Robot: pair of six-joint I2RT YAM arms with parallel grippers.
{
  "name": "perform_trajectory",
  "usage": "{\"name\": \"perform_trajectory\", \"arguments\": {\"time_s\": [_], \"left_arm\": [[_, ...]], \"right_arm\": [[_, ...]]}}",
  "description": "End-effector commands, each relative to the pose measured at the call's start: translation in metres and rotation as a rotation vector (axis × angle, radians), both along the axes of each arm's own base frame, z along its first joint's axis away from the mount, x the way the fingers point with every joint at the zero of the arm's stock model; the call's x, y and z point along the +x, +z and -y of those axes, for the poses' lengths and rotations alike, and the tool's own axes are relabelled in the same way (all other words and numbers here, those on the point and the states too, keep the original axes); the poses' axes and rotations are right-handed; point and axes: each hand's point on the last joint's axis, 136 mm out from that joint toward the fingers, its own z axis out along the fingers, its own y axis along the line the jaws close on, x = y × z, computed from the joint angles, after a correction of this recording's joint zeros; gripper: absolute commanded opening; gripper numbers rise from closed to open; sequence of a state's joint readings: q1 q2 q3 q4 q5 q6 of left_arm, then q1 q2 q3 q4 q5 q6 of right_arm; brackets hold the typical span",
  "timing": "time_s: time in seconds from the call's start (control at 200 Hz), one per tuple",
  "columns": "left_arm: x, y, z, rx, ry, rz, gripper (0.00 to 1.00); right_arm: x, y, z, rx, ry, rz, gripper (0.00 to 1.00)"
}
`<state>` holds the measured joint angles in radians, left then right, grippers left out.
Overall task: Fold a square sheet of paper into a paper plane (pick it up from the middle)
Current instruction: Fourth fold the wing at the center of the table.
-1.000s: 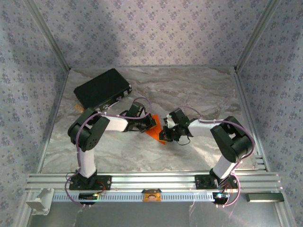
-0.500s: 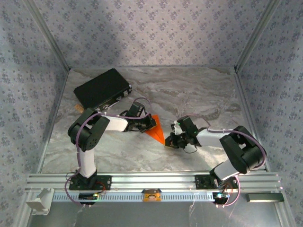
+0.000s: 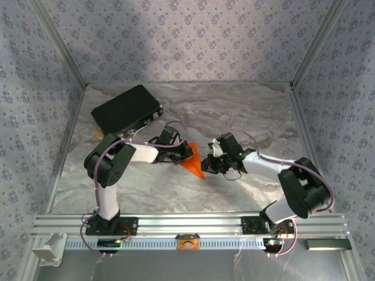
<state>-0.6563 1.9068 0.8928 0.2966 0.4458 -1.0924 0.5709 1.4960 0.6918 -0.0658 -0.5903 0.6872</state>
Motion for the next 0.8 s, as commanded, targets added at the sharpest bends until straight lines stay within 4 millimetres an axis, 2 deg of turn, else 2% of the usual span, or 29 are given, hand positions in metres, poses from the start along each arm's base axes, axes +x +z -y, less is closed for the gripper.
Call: {"name": "perform_trajectory", "arguments": {"time_s": [0.0, 0.13, 0.3, 0.54, 0.7, 0.795], "left_arm": [[-0.014, -0.037, -0.022, 0.111, 0.018, -0.077, 0.00], [-0.014, -0.039, -0.022, 0.110, 0.021, -0.079, 0.00], [-0.014, -0.038, -0.021, 0.108, 0.019, -0.078, 0.00], [-0.011, -0.034, -0.019, 0.100, 0.014, -0.064, 0.00], [-0.007, -0.028, -0.018, 0.094, 0.008, -0.046, 0.00], [0.000, -0.013, -0.014, 0.068, -0.001, -0.012, 0.00]], "right_arm": [[0.013, -0.007, -0.011, -0.009, 0.020, -0.012, 0.07], [0.029, -0.016, -0.020, -0.055, 0.034, -0.006, 0.08], [0.040, -0.031, -0.020, -0.095, 0.012, -0.027, 0.07], [0.022, -0.066, 0.003, -0.124, -0.040, -0.121, 0.07], [0.009, -0.077, 0.010, -0.113, -0.054, -0.158, 0.06], [0.009, -0.078, 0.012, -0.107, -0.062, -0.159, 0.05]]}}
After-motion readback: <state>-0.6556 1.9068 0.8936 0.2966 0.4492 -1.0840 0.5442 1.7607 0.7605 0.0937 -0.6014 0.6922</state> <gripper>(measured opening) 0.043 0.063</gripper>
